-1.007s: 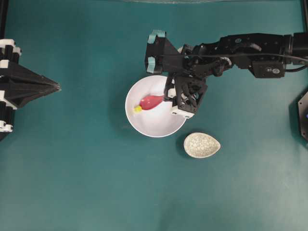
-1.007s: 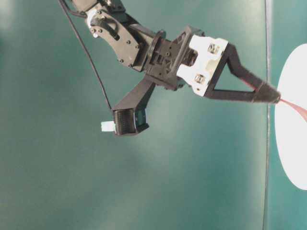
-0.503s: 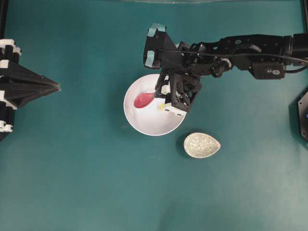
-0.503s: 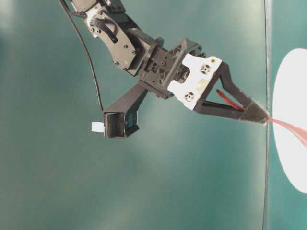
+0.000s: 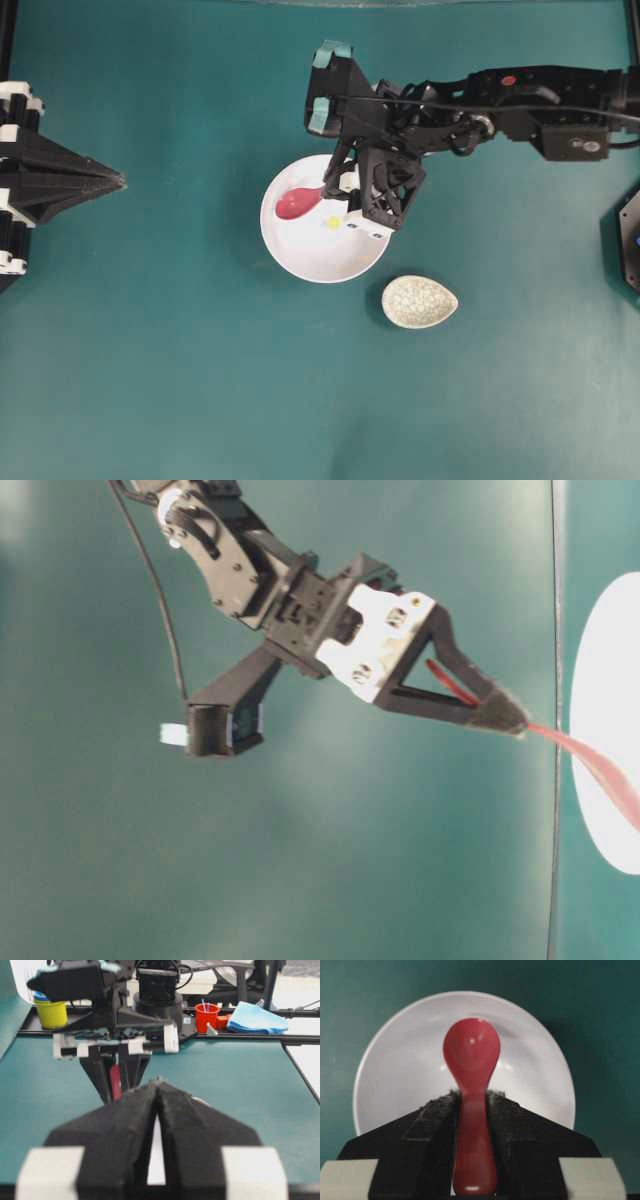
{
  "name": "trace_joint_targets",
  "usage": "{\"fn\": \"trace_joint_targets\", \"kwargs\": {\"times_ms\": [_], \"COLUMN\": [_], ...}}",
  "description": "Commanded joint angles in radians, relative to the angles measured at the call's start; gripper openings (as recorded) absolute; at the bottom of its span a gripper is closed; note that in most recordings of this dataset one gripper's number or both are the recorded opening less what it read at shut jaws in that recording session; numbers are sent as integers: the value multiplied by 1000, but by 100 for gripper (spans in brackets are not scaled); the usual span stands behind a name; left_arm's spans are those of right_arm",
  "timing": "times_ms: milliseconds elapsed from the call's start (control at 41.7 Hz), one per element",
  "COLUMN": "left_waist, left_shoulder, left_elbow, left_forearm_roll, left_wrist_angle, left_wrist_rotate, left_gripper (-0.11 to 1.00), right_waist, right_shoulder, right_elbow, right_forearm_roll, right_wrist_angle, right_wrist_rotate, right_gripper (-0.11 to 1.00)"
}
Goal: Scoop the yellow hexagonal prism block from the bowl with a spoon using the right arm.
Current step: 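Raise the spoon and pull it back toward the bowl's right side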
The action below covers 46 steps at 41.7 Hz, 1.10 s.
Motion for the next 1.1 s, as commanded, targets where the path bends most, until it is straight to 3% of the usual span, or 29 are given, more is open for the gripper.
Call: {"fn": "trace_joint_targets", "kwargs": {"times_ms": [0,623,1079], "left_waist": [0,0,0], "left_shoulder": [8,8,8], "left_elbow": [-29,-29,-29], "left_forearm_roll": [2,2,2], "left_wrist_angle": [-9,-9,-9], "left_wrist_rotate": [2,2,2], "left_gripper": [3,3,3], "right_waist": [2,2,0], "right_shoulder": [-55,-210,-405], "right_elbow": [-17,29,207], "right_forearm_roll": [3,3,-8], "right_wrist_angle": [3,15,77], "right_wrist_rotate": [2,3,57], "right_gripper": [25,25,25]}}
